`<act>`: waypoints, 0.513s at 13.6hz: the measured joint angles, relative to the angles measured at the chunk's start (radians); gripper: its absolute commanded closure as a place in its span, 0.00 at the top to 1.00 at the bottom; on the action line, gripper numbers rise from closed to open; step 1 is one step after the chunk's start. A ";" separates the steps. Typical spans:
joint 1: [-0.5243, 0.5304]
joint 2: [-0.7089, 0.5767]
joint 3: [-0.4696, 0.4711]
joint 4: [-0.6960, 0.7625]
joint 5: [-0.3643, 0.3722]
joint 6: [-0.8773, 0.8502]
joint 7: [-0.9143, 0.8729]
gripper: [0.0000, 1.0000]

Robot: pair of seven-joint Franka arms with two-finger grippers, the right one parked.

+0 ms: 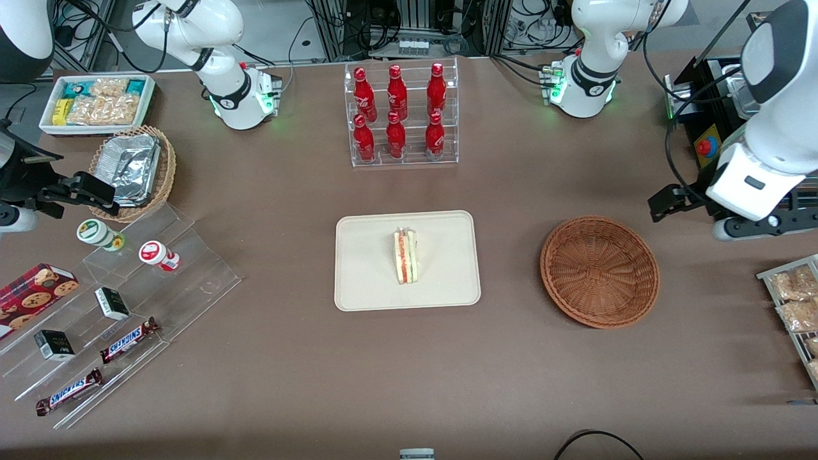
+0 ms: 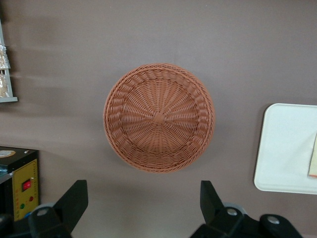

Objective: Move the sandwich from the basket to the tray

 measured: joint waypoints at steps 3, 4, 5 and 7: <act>0.042 -0.043 0.000 -0.030 -0.034 -0.004 0.059 1.00; 0.050 -0.056 0.000 -0.035 -0.044 -0.004 0.068 1.00; 0.051 -0.065 0.000 -0.035 -0.047 -0.004 0.072 1.00; 0.050 -0.073 -0.004 -0.028 -0.049 -0.005 0.073 1.00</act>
